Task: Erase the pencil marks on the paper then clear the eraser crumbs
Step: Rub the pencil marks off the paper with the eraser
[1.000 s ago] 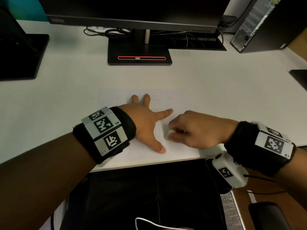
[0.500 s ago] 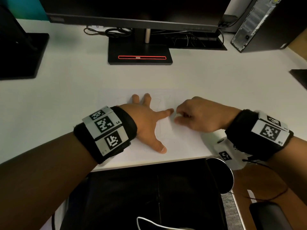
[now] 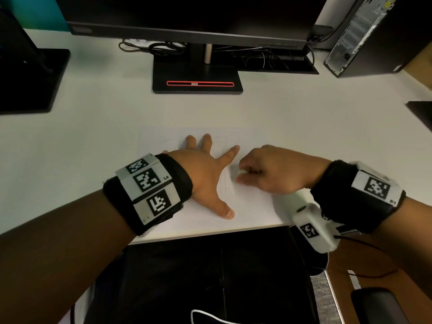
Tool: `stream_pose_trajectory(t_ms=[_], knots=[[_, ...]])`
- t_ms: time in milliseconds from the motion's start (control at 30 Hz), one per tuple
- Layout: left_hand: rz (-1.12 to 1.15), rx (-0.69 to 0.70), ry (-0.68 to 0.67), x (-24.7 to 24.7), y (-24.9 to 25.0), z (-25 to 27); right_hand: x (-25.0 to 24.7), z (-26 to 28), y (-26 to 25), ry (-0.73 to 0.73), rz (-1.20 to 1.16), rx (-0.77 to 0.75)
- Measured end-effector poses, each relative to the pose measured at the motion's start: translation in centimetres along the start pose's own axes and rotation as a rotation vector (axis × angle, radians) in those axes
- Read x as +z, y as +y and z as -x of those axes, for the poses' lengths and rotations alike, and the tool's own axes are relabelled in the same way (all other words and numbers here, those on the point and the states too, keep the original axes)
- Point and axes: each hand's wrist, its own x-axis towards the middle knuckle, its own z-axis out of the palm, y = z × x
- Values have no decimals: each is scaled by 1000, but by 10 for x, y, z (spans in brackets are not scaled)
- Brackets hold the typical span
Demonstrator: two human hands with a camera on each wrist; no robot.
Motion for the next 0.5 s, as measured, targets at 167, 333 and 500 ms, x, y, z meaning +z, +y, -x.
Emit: stream_pose_trajectory(t_ms=[167, 333, 500], knots=[[12, -6, 1, 1, -2, 1, -6, -5, 7, 61, 56, 35], [4, -11, -2, 1, -2, -1, -8, -6, 7, -5, -4, 49], [2, -11, 5, 1, -2, -1, -5, -5, 1, -18, 11, 48]])
